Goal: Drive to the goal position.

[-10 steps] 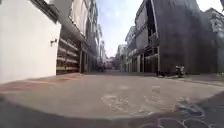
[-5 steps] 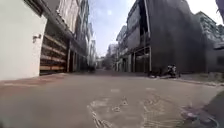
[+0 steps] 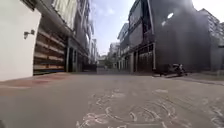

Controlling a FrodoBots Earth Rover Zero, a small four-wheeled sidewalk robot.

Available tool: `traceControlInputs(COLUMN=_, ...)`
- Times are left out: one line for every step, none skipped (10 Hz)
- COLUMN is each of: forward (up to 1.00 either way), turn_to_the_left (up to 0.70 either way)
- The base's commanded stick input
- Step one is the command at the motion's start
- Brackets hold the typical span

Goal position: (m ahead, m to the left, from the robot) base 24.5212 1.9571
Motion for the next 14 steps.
traceControlInputs(forward=1.0, turn_to_the_left=0.06)
traceControlInputs(forward=1.0, turn_to_the_left=0.06)
traceControlInputs(forward=1.0, turn_to_the_left=0.06)
traceControlInputs(forward=1.0, turn_to_the_left=0.06)
traceControlInputs(forward=1.0, turn_to_the_left=0.06)
traceControlInputs(forward=1.0, turn_to_the_left=0.06)
traceControlInputs(forward=1.0, turn_to_the_left=0.06)
traceControlInputs(forward=1.0, turn_to_the_left=0.06)
traceControlInputs(forward=1.0, turn_to_the_left=0.06)
traceControlInputs(forward=1.0, turn_to_the_left=0.06)
traceControlInputs(forward=1.0, turn_to_the_left=0.06)
traceControlInputs(forward=1.0, turn_to_the_left=0.06)
traceControlInputs(forward=1.0, turn_to_the_left=0.06)
traceControlInputs(forward=1.0, turn_to_the_left=0.06)
